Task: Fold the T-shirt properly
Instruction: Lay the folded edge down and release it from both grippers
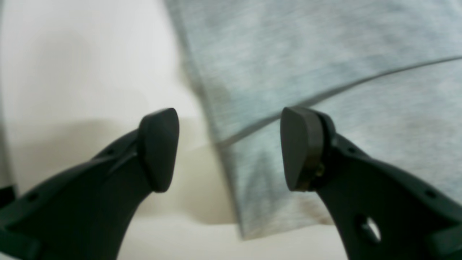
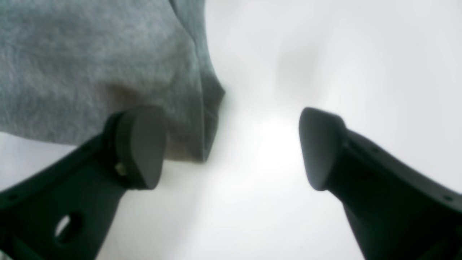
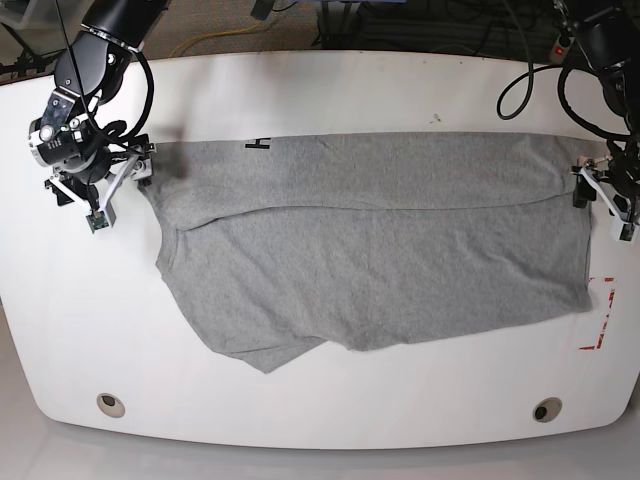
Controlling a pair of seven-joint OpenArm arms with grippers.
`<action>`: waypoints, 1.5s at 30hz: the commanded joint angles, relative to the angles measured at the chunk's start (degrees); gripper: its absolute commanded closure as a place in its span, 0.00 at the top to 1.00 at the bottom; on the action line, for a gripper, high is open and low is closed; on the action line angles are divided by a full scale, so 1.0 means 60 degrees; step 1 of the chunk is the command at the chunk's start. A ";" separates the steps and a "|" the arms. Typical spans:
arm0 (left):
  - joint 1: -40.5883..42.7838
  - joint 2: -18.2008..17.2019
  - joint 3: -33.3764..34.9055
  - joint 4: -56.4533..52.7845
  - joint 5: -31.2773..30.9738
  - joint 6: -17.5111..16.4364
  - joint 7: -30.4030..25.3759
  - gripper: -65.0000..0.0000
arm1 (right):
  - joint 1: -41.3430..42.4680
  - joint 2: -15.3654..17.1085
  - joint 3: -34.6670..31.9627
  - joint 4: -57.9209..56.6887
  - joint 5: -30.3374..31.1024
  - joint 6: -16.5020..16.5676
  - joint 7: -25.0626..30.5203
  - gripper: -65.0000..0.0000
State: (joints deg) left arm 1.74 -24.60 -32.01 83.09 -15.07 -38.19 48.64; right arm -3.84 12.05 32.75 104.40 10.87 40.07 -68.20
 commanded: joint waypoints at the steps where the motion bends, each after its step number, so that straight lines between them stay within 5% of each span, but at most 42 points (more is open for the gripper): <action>1: 0.0055 -0.0186 -0.0343 0.0181 -0.0162 -0.0044 -0.0129 0.63 | 0.0017 -0.0009 0.0321 0.0102 0.0114 -0.0012 0.0078 0.79; 9: 0.1285 -0.0127 -0.0548 0.0240 -0.0148 -0.0301 -0.1008 0.63 | 0.0251 -0.0243 0.0776 -0.1144 0.0129 -0.0012 0.0093 0.79; 23: 0.1652 0.0225 -0.0533 -0.0449 -0.0089 -0.0301 -0.1682 0.58 | 0.0500 -0.0273 0.0776 -0.2843 0.1609 -0.0012 0.0093 0.77; 27: 0.1652 0.0225 -0.0533 -0.0449 -0.0089 -0.0301 -0.1653 0.41 | 0.0500 -0.0273 0.0776 -0.2858 0.1638 -0.0012 0.0093 0.53; 29: 0.1652 0.0225 -0.0533 -0.0449 -0.0089 -0.0301 -0.1638 0.25 | 0.0500 -0.0273 0.0776 -0.2858 0.1638 -0.0012 0.0093 0.30; 33: 0.1710 0.0225 -0.0533 -0.0434 -0.0089 -0.0301 -0.1624 0.00 | 0.0442 -0.0273 0.0776 -0.2829 0.1638 -0.0012 0.0078 0.00; 45: 0.2912 0.0225 -0.0592 0.1046 -0.0104 -0.0301 -0.0481 0.00 | -0.1668 -0.0273 0.1171 -0.0660 0.1653 -0.0012 0.0034 0.00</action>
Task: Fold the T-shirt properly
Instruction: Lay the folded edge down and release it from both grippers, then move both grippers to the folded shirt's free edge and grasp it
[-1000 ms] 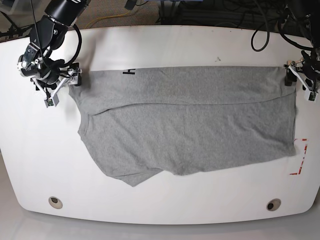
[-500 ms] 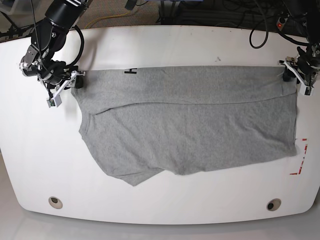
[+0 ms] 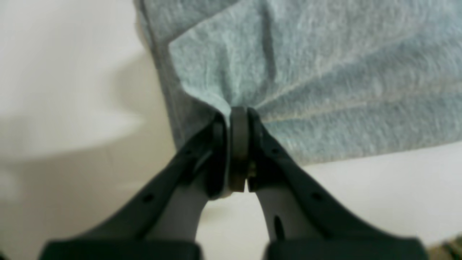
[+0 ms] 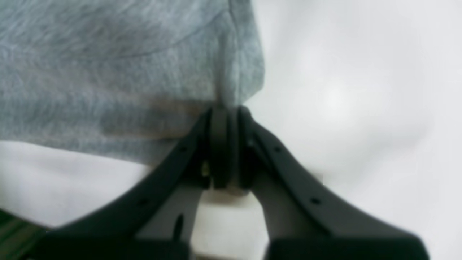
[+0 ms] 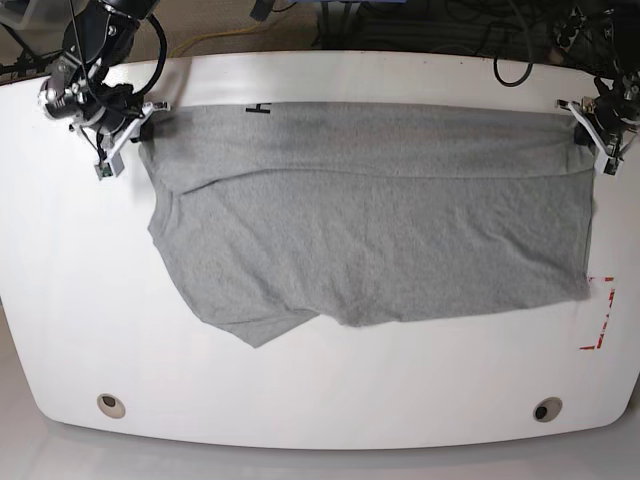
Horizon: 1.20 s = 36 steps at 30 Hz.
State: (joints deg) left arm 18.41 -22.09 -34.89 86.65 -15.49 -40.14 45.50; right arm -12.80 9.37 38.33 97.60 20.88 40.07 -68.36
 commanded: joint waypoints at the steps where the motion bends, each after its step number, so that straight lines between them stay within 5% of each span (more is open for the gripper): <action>1: 0.0264 -0.0194 -0.0111 0.0613 -0.0064 0.0023 0.0117 0.00 | -0.0351 0.0175 0.0301 0.0590 -0.0016 -0.0012 0.0060 0.00; 12: 0.1173 -0.0194 -0.0126 0.1111 -0.0064 0.0023 0.0176 0.01 | -0.1699 0.0175 0.0931 0.1132 -0.0016 -0.0012 0.0060 0.00; 15: 0.1202 -0.0194 -0.0111 0.1111 -0.0049 0.0023 0.0190 0.18 | -0.1684 0.0175 0.0931 0.1147 -0.0016 -0.0012 0.0060 0.19; 20: 0.1143 -0.0194 -0.0096 0.1184 -0.0078 0.0023 0.0205 0.60 | -0.1494 0.0175 0.0931 0.1293 -0.0016 -0.0012 0.0060 0.70; 23: 0.0880 -0.0194 -0.0111 0.1580 -0.0078 0.0023 0.0205 0.61 | -0.1450 0.0175 0.0931 0.1806 -0.0016 -0.0012 0.0060 0.80; 36: -0.0586 -0.0194 -0.0038 0.2708 -0.0078 0.0023 0.0205 0.60 | 0.0880 0.0483 0.0433 0.1528 -0.0221 -0.0012 0.0060 0.80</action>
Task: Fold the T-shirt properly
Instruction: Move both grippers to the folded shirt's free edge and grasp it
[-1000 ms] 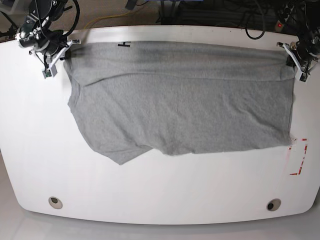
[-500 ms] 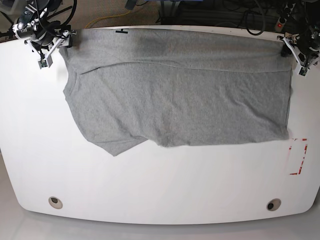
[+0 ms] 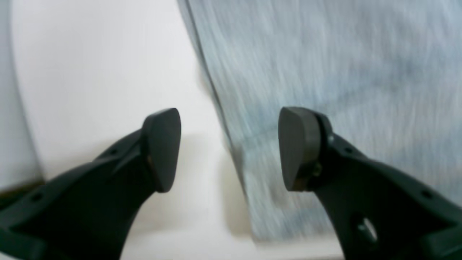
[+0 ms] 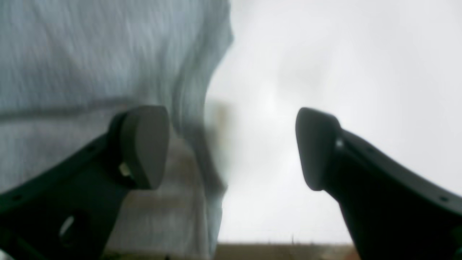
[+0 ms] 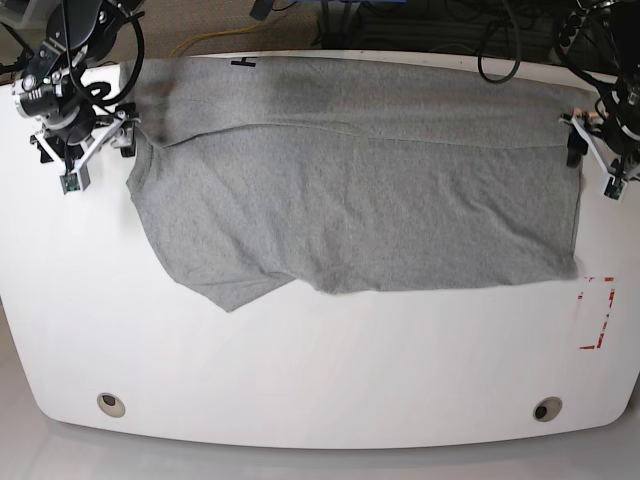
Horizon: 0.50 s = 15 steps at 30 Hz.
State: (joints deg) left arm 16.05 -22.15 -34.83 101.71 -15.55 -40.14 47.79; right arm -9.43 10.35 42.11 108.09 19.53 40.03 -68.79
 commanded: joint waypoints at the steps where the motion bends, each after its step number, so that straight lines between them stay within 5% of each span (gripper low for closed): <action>1: -0.0368 -0.0183 -0.0034 0.0184 -0.0038 0.0023 -0.0177 0.60 | 0.0568 0.0422 -0.0403 -0.0484 -0.0141 -0.0005 0.0132 0.80; 7: -0.1760 -0.0169 0.0787 -0.0842 0.0020 0.0023 -0.0280 0.60 | 0.2370 0.0524 -0.1721 -0.2331 -0.1343 -0.0005 0.0308 0.80; 15: -0.2961 -0.0169 0.1636 -0.2043 0.0006 0.1730 -0.1394 0.60 | 0.4202 0.0583 -0.2937 -0.5100 -0.2237 -0.0005 0.2037 0.80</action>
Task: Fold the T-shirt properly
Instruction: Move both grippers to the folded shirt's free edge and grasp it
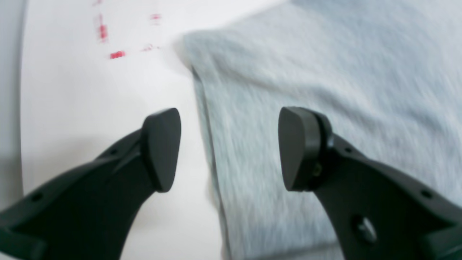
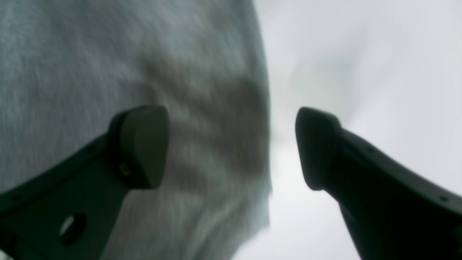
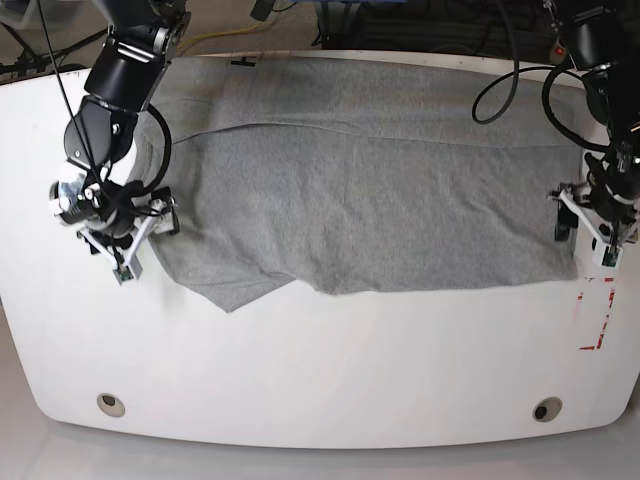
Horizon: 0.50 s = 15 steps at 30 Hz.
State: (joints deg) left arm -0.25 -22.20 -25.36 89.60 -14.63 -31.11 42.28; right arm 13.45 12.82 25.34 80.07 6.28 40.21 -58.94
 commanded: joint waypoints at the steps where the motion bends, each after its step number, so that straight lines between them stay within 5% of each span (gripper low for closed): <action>1: -0.0361 -0.0162 0.0103 -0.0172 -0.0147 0.0387 -0.0651 0.60 | 0.0652 0.0171 -0.0246 -0.0869 -0.0117 -0.0034 0.0643 0.80; 6: -0.0874 -0.0162 0.0499 -0.0860 -0.0147 0.1017 -0.1150 0.60 | 0.1765 0.0288 -0.0510 -0.3008 -0.0674 -0.0034 0.1903 0.80; 15: -0.1108 -0.0162 0.0616 -0.1256 -0.0162 0.1061 -0.1164 0.60 | 0.3406 0.0757 -0.0554 -0.6232 -0.0937 -0.0034 0.3647 0.80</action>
State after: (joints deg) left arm -5.76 -22.06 -21.30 81.32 -15.14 -24.88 36.51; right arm 31.42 16.23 22.04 44.18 -0.16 39.64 -39.38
